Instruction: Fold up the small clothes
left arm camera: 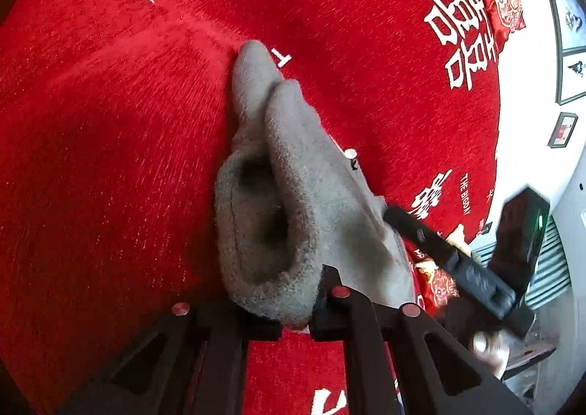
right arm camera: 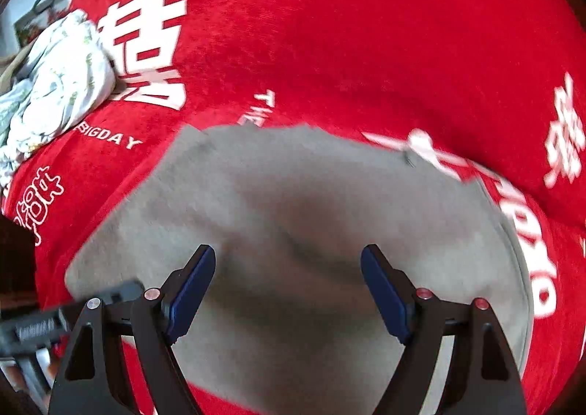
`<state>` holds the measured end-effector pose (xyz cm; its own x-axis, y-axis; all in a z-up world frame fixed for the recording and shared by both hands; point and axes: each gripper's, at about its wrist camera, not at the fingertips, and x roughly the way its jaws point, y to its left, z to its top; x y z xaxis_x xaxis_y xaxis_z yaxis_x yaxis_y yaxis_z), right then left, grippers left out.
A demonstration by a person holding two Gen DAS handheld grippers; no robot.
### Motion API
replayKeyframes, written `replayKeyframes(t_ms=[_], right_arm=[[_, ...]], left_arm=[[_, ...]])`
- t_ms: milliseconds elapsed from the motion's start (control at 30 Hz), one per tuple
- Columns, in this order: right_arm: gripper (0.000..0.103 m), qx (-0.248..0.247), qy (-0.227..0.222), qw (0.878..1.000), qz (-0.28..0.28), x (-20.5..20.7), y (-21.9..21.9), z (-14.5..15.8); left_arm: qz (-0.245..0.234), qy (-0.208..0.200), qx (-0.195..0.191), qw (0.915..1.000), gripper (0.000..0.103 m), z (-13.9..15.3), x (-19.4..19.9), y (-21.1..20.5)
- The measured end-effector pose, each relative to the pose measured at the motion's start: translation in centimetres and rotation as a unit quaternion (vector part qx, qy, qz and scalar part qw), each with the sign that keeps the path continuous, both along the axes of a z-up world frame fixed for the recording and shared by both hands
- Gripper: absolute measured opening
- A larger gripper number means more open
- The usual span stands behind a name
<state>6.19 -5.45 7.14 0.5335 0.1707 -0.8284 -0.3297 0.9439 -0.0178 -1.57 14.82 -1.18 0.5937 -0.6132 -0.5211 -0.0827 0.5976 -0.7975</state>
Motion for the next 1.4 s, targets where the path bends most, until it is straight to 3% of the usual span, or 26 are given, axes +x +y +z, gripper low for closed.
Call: replayKeyframes(t_ms=[100,267,400,500,567,600,633,667,733,900,1067,1400], right_arm=[[0.084,-0.002,0.011,1.000,0.025,2.3,3.0,0.1],[0.084,0.024,0.064,0.997,0.043,6.5,7.8,-1.0],[0.084,0.016,0.107,0.993,0.050,9.3,12.3,-3.1],[0.085,-0.028,0.139,0.988,0.064,10.8,15.2,-5.9],[0.076,-0.090,0.112,0.987,0.069,10.9,16.9,-7.1],[0.061,-0.113,0.094,0.986,0.075,10.8,17.3,-7.2],[0.035,-0.117,0.083,0.986,0.079,10.8,17.3,-6.9],[0.027,-0.112,0.084,0.987,0.077,11.1,16.8,-6.5],[0.022,-0.081,0.099,0.989,0.078,11.7,15.5,-5.9],[0.021,-0.008,0.113,0.991,0.072,12.3,12.7,-4.5],[0.020,0.042,0.129,0.989,0.057,13.1,11.4,-3.5],[0.017,0.124,0.139,0.982,0.034,13.4,8.0,-1.0]], left_arm=[[-0.001,-0.002,0.001,1.0000,0.011,0.1,0.1,-0.1],[0.005,0.000,-0.045,0.9990,0.011,-0.4,-0.1,1.0],[0.007,-0.003,-0.029,0.9995,0.010,-0.2,-0.2,0.7],[0.008,-0.002,-0.018,0.9998,0.010,-0.1,-0.2,0.5],[0.010,-0.003,-0.009,0.9999,0.010,0.1,-0.1,0.4],[0.011,-0.003,-0.003,0.9999,0.010,0.3,0.0,0.3],[0.012,-0.003,0.004,0.9999,0.010,0.4,0.0,0.2],[0.013,-0.003,0.013,0.9998,0.010,0.6,0.0,0.1],[0.013,-0.003,0.034,0.9993,0.010,1.0,0.1,-0.4],[0.013,0.007,0.109,0.9939,0.010,2.4,0.6,-2.0],[0.009,0.014,0.189,0.9818,0.010,3.8,0.4,-3.5],[0.007,0.021,0.263,0.9645,0.010,5.8,0.5,-5.5]])
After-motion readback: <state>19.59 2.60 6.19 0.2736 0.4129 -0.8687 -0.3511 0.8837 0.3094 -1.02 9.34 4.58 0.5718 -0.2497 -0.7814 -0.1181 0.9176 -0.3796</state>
